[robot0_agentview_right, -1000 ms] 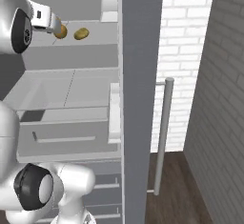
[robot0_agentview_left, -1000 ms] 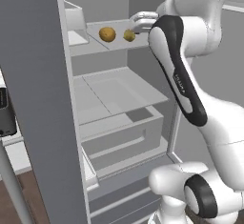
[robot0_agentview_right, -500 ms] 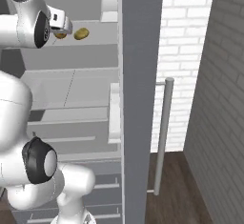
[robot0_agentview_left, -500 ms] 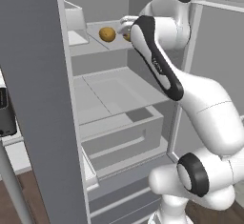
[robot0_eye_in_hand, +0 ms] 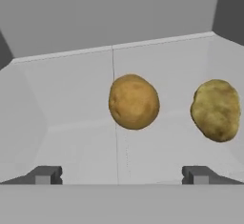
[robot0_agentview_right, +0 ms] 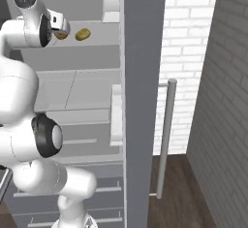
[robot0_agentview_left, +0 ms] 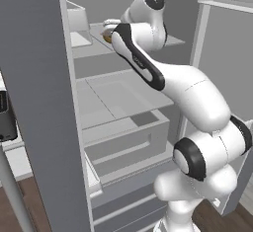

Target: Place one potato and one fish in each tupperware on the nearby counter, to pack two identical lunches.

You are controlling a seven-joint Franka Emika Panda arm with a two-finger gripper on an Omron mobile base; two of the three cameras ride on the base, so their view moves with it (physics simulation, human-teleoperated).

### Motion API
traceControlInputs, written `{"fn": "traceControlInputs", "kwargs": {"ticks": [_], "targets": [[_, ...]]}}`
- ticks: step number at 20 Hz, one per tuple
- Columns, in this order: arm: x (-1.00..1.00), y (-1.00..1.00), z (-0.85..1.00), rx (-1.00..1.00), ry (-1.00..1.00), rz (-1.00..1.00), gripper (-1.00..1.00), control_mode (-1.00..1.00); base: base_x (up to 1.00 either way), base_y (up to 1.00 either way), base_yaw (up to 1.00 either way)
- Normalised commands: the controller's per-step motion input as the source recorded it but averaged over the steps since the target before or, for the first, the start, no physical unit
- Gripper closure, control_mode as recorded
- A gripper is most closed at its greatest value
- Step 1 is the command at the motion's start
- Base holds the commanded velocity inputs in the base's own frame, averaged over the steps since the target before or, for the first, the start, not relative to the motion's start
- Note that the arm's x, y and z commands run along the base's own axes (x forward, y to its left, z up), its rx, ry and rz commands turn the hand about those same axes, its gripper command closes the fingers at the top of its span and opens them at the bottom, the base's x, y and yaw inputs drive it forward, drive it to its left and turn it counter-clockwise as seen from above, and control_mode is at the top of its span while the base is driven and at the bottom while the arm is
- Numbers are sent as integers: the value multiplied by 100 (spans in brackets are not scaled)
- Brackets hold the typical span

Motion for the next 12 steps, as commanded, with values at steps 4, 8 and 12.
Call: {"fn": "traceControlInputs", "kwargs": {"ticks": [4,8,12], "targets": [[65,0,-26,0,0,0,-100,-100,0,0,0],[63,0,-19,0,2,0,-100,-100,0,0,0],[34,0,0,0,1,0,-100,-100,0,0,0]]}}
